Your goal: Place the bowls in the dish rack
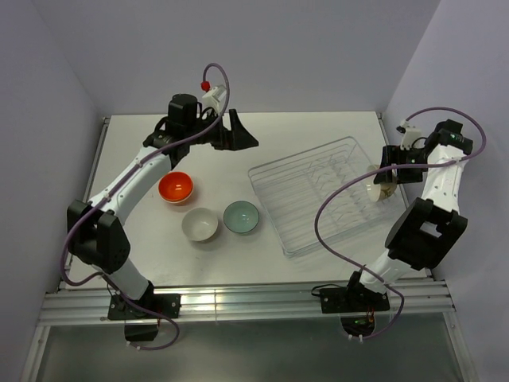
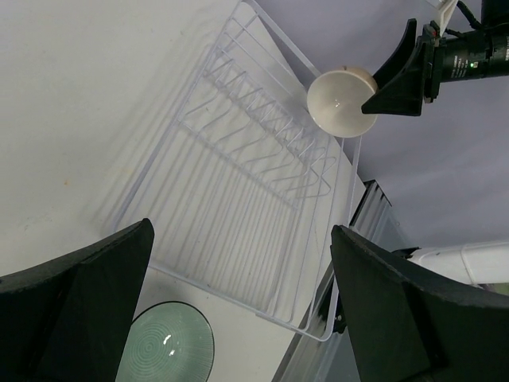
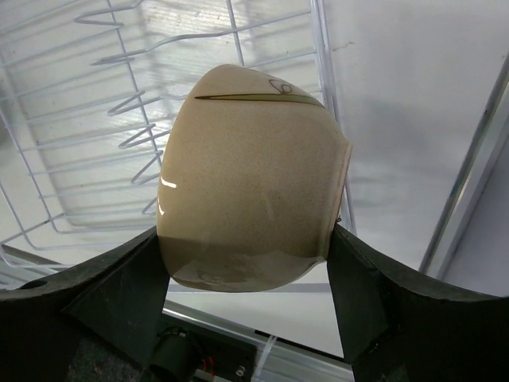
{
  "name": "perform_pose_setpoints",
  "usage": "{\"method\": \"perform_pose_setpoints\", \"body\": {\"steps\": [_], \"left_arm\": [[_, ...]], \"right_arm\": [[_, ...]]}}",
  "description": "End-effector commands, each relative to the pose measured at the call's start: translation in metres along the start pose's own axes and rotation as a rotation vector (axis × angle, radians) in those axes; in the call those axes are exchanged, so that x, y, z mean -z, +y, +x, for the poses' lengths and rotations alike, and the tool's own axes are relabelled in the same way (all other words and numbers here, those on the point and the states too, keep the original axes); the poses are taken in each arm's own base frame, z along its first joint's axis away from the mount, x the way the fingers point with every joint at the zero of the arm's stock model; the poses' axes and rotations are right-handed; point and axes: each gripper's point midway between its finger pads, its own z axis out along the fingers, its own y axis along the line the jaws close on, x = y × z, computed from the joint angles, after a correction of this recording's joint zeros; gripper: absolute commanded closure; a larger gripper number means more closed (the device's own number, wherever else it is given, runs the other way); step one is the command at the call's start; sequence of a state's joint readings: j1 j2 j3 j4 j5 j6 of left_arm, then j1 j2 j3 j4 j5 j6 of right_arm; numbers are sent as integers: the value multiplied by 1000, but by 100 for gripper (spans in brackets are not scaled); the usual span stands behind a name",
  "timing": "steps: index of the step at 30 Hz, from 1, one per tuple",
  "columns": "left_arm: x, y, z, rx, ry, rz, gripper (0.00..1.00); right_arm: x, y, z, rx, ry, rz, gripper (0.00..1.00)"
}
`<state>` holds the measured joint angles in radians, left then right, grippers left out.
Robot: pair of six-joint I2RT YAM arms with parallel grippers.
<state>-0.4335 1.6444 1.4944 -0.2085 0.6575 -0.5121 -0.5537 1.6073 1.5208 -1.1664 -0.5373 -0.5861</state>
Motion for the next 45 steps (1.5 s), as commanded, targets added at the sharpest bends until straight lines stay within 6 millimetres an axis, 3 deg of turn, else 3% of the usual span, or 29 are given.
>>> {"method": "perform_pose_setpoints", "body": {"steps": [1, 14, 26, 45], "left_arm": [[19, -14, -15, -57, -51, 15, 1], [31, -5, -13, -48, -59, -9, 1], [40, -2, -16, -53, -81, -24, 0], [43, 2, -11, -52, -90, -40, 1]], "right_arm": [[17, -20, -19, 96, -47, 119, 100], [6, -11, -9, 208, -9, 283, 100], [-13, 1, 17, 283, 63, 360, 100], [-34, -3, 37, 325, 91, 481, 100]]}}
